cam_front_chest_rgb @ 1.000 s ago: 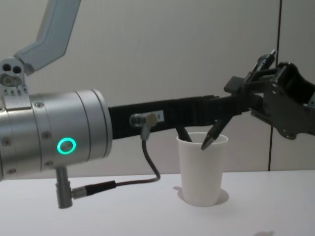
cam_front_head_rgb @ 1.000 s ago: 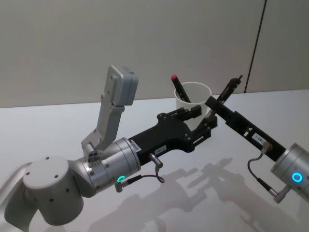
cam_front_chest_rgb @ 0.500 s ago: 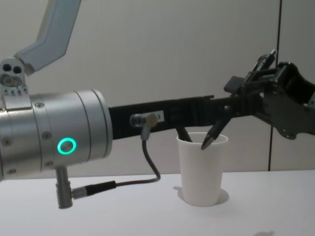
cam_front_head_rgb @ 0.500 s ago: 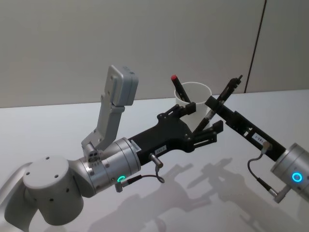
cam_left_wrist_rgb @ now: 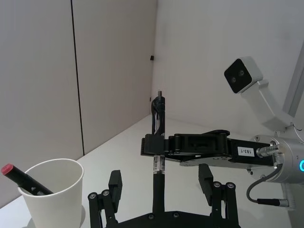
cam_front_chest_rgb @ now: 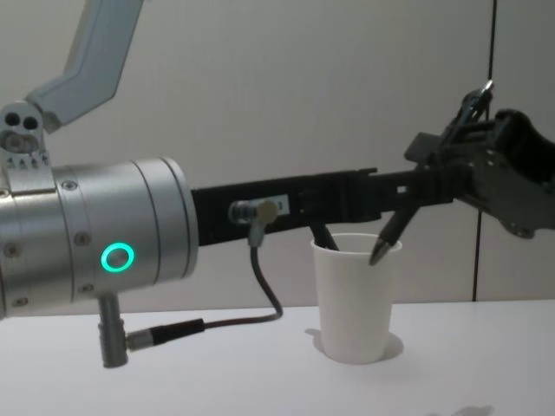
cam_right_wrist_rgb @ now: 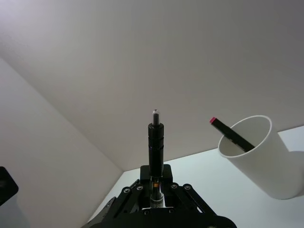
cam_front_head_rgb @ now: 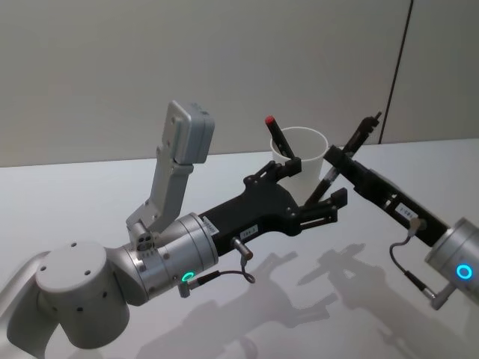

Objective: Place the pen into the pen holder.

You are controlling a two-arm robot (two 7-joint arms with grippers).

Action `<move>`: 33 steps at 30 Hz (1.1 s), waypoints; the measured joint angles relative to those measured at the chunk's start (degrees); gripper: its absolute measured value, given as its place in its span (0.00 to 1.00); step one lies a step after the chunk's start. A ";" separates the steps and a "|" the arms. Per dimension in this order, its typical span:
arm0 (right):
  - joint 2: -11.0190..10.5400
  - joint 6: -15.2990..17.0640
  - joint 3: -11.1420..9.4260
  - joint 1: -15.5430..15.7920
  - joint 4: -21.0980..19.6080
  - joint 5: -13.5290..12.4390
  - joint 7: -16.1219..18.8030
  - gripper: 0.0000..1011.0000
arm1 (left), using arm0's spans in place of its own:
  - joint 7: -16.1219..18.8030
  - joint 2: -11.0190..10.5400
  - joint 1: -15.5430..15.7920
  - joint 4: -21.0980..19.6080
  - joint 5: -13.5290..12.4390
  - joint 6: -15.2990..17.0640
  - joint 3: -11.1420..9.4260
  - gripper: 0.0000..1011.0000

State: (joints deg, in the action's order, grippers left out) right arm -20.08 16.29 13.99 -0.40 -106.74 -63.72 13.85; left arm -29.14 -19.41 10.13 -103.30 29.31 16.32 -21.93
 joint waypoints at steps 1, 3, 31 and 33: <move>-0.18 -0.21 -0.04 -0.03 -0.03 0.48 -0.03 0.14 | 0.00 0.00 0.00 0.00 0.00 0.00 0.00 0.99; -0.65 -0.70 -0.14 -0.16 -0.09 1.65 -0.13 0.14 | 0.00 0.00 0.00 0.00 0.00 0.00 0.00 0.99; -1.40 -7.17 -0.06 -9.56 7.35 24.28 3.91 0.14 | 0.00 0.00 0.00 0.00 0.00 0.00 0.00 0.99; -0.88 -7.64 0.18 -10.72 8.47 26.08 4.37 0.14 | 0.00 0.00 0.00 0.00 0.00 0.00 0.00 0.99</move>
State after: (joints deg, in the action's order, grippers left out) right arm -20.97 8.65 14.17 -11.12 -98.27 -37.63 18.22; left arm -29.14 -19.41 10.13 -103.30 29.31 16.32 -21.93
